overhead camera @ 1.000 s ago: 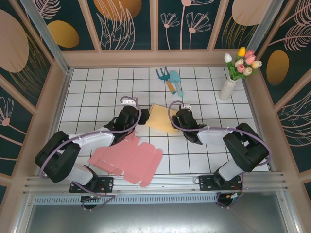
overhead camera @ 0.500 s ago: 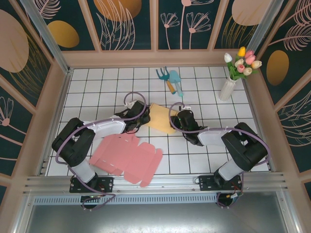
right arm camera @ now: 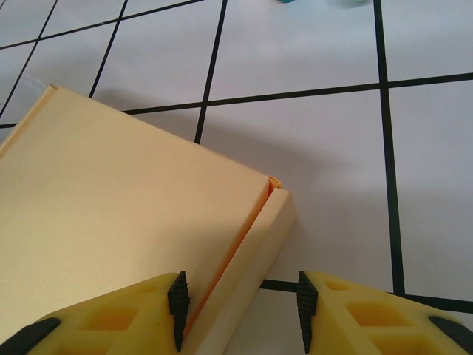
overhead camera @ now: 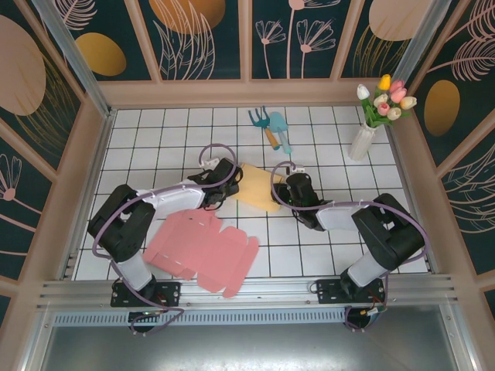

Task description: Fold the paper box

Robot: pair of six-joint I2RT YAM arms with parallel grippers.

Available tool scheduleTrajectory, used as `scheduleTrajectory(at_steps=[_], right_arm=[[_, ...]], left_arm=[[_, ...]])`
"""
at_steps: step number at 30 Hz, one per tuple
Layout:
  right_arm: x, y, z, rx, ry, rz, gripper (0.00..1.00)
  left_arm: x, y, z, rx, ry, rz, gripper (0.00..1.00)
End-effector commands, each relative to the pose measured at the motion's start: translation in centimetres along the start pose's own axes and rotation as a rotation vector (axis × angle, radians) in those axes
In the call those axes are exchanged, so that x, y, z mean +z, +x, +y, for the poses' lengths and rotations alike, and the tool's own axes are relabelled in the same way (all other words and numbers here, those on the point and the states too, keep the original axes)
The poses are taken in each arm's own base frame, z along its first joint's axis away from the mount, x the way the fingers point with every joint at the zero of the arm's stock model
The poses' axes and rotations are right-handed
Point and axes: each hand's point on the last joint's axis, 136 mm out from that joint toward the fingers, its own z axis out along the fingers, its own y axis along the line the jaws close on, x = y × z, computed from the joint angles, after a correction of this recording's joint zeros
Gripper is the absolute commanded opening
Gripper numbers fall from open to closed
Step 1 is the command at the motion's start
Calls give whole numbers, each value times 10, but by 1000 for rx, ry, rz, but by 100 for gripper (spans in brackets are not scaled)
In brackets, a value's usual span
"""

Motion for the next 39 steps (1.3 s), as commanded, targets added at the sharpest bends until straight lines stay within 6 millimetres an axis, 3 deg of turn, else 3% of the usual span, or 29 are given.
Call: scheduleTrajectory(at_steps=[1,3,8,16,18,19,20,23,39], right_arm=[[1,35,-23,-30,57,114,47],[1,36,-24,-31,57,116,47],[2,35,-23,-33,46,121,47],[1,36,-25,-38,43,125,47],[2,37,-25,-38,38,127,47],[2,37,-26,-38,37,128,47],[2,38,-26,-39,33,131,48],[3,40,-26,-37,21,137,48],[4,41,-24,-35,-2,143,48]], left_arm=[[-20,-26,19,26,-114,-119,49],[-24,-29,14,39,-90,-127,50],[-17,-14,-22,59,78,-35,55],[-8,-5,-34,135,60,-34,67],[-8,-2,-36,158,53,-44,72],[-7,1,-37,174,54,-45,79],[-7,3,-39,189,57,-47,92],[-5,11,-45,252,76,-43,99],[5,28,-38,215,41,38,94]])
